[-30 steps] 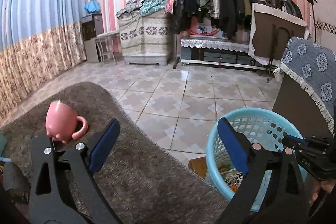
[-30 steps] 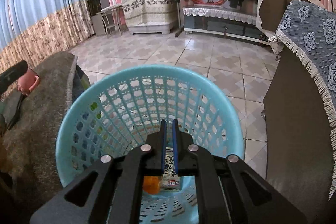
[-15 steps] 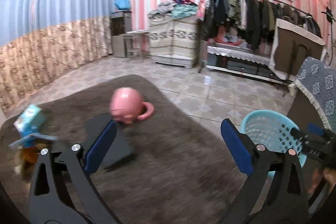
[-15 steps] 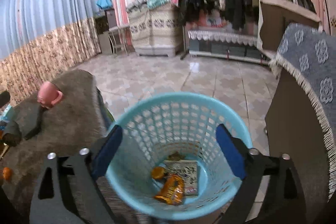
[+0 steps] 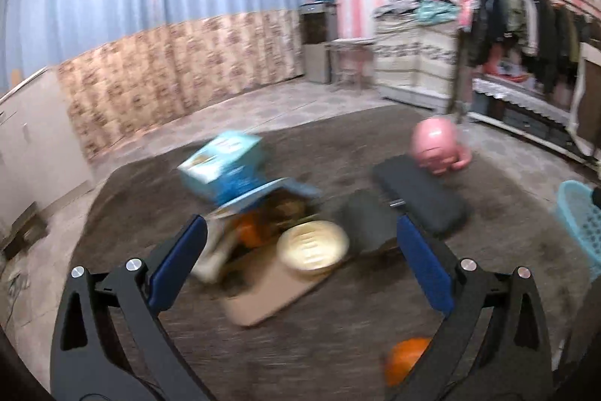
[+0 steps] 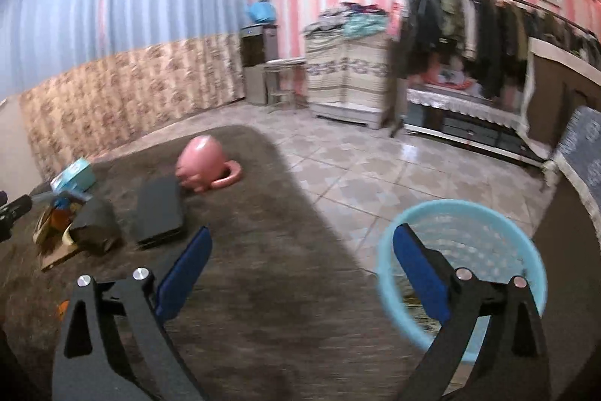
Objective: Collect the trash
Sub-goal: 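Grasp the beige cloth bag with the left tool while the right tool reaches the black pad, then carry the cloth bag and black pad over the blue basket and open both tools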
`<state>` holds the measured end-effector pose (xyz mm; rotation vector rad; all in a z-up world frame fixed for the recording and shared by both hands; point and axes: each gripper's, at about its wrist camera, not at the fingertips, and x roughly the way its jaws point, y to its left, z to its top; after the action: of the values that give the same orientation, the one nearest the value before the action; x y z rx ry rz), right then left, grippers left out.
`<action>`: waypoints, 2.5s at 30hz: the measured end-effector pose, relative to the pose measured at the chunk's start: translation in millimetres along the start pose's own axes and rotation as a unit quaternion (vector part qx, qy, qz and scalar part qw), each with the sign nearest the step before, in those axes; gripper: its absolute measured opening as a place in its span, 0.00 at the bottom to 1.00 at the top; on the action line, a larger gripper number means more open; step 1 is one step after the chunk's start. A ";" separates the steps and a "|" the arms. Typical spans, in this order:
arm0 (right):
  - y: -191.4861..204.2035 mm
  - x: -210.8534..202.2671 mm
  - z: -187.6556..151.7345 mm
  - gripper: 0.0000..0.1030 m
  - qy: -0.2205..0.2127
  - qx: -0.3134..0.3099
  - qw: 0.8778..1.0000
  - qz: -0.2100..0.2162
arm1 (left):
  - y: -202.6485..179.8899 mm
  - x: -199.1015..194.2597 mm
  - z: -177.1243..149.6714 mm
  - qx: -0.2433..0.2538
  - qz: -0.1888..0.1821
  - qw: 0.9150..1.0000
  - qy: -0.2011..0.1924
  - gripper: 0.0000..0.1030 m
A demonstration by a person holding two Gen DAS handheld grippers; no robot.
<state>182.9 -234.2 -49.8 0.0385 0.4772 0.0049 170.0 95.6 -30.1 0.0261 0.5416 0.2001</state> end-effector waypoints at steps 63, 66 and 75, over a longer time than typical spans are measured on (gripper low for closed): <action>212.2 82.5 -12.1 0.69 0.081 -0.142 0.963 0.212 | 131.2 67.6 -61.2 -0.134 0.070 0.987 0.050 0.41; 182.1 64.3 -0.8 0.69 0.060 -0.125 0.971 0.194 | 125.6 66.1 -56.6 -0.120 0.080 0.989 0.045 0.41; 33.8 3.5 37.7 0.69 0.001 -0.052 0.997 0.048 | 65.4 26.9 -0.5 -0.092 0.045 0.995 -0.014 0.41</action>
<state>203.4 -201.7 -16.7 -0.0412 0.4755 0.1236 180.4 164.9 -39.2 -0.1257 0.4934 0.3371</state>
